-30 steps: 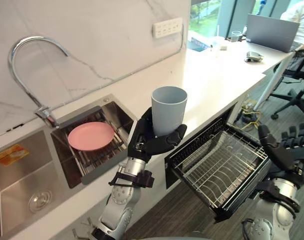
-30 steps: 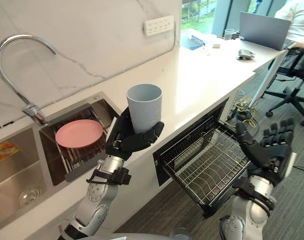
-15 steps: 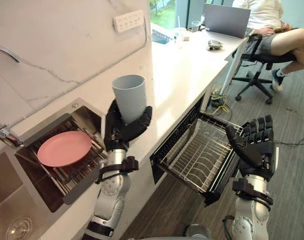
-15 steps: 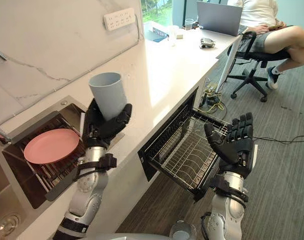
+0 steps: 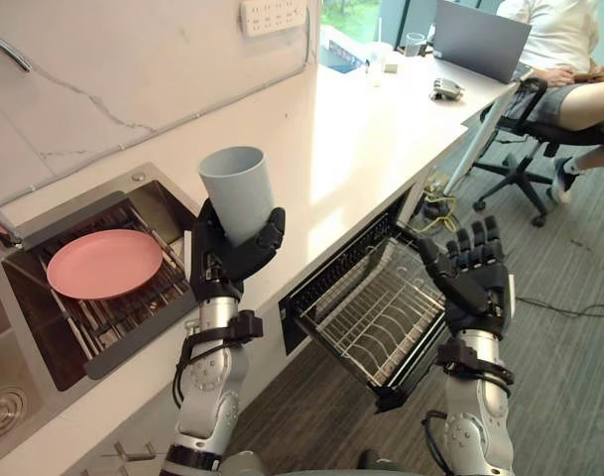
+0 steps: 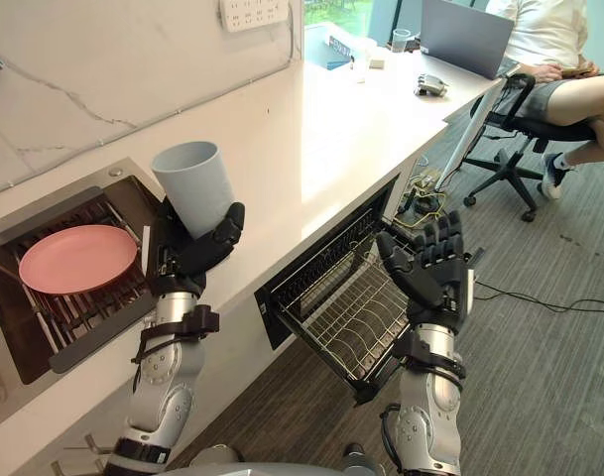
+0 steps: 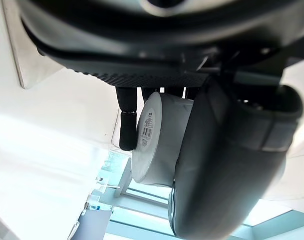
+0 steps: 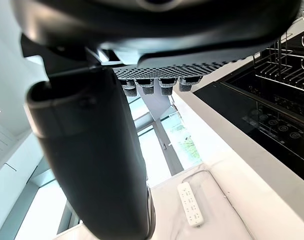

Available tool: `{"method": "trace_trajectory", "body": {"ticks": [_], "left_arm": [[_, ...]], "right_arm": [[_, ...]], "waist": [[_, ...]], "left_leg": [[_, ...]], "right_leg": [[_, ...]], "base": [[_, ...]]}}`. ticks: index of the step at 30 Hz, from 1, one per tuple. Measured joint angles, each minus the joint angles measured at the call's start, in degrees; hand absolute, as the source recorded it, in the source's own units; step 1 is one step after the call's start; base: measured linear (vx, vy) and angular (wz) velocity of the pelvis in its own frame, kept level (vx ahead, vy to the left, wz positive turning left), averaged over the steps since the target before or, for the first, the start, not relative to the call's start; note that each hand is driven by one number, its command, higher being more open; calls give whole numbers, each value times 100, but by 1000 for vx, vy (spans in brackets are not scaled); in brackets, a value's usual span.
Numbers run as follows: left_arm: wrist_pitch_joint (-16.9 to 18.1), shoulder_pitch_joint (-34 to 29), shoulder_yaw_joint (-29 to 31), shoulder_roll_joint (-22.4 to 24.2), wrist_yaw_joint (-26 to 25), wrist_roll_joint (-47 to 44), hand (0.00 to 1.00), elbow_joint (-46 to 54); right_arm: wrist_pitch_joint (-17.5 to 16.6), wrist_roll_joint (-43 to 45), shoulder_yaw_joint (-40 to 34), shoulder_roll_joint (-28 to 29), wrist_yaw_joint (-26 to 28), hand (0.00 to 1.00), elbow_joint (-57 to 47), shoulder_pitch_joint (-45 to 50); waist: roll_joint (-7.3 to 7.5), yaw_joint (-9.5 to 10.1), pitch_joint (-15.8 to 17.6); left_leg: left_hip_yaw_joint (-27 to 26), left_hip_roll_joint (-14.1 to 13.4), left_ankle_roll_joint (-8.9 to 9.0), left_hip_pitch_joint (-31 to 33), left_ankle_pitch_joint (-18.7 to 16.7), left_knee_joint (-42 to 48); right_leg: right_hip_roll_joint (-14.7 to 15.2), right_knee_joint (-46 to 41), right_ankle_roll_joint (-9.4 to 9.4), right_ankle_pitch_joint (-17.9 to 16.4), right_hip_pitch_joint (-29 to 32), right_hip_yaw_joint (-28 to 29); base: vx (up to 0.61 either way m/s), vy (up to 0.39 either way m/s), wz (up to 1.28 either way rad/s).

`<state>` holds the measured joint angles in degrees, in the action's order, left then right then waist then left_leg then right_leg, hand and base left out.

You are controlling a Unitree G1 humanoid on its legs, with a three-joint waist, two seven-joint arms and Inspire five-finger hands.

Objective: Walk over to the sink, pick up the cup, carry it to the dishwasher, place the cup inside the dishwasher, then close the dishwasher door

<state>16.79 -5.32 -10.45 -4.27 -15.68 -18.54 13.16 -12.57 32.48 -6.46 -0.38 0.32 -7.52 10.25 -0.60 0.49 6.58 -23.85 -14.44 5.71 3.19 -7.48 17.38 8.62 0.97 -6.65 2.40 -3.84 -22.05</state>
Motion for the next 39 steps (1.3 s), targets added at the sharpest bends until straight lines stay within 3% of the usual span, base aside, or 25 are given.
{"method": "trace_trajectory", "body": {"ticks": [7, 10, 12, 17, 21, 23, 28, 33, 39], "left_arm": [[14, 18, -175, 8, 420, -187, 0, 5], [29, 385, -531, -122, 507, 308, 0, -307], [29, 720, -664, -244, 622, 524, 0, -618], [27, 1196, -887, -369, 813, 1143, 0, -1301], [27, 1207, -1007, -390, 606, 1522, 0, -1373], [29, 1293, -1027, -390, 603, 1523, 0, -1421], [50, 1511, -1145, -424, 572, 1644, 0, -1599], [43, 1511, -1528, -456, 563, 1713, 0, -1599], [9, 1511, -1719, -472, 514, 1868, 0, -1598]], "right_arm": [[217, 1016, 133, -9, 939, 100, -66, 68], [248, 1444, 142, -60, 1493, 100, -120, 69], [377, 1847, 176, -75, 1842, 100, -187, 53], [654, 2511, 137, -191, 2534, 100, -556, 40], [1086, 2532, 44, -274, 2825, 100, -718, 36], [1278, 2438, 47, -449, 2917, 100, -718, 38], [1327, 2132, 125, -677, 2878, 100, -739, 34], [1304, 1358, 349, -758, 2316, 100, -855, -50], [1298, 1053, 377, -815, 1806, 100, -917, -140]], "waist": [[-44, -157, -30], [-93, -182, -71], [-107, -303, -83], [-122, -535, -222], [-111, -610, -251], [-109, -613, -254], [-100, -621, -266], [-87, -638, -271], [-85, -662, -272]], "left_leg": [[269, 272, -7, -138, 463, -669], [265, 366, -6, -274, 603, -939], [251, 383, 4, -303, 621, -973], [-361, 351, 14, -403, 667, -1023], [-433, 352, 28, -429, 675, -1025], [-680, 334, 34, -423, 736, -1031], [-1000, 343, -22, -387, 797, -1071], [-1274, 341, -71, -384, 798, -1043], [-1281, 345, -121, -368, 817, -1042]], "right_leg": [[91, 172, 22, 47, -199, -434], [139, 188, 20, 48, -264, -498], [162, 188, 17, 49, -316, -535], [284, 187, -31, 77, -305, -500], [296, 186, -36, 80, -302, -513], [323, 182, -39, 82, -311, -550], [404, 152, -71, 96, -320, -640], [490, 89, -114, 95, -307, -668], [498, 76, -121, 93, -307, -696]], "base": [[-19, -4, 28], [-5, 8, 11], [-7, 8, 4], [-9, 33, -6], [3, 10, -2], [-35, 10, 8], [-52, 37, 11], [-31, 50, 4], [-7, 10, 2]]}}
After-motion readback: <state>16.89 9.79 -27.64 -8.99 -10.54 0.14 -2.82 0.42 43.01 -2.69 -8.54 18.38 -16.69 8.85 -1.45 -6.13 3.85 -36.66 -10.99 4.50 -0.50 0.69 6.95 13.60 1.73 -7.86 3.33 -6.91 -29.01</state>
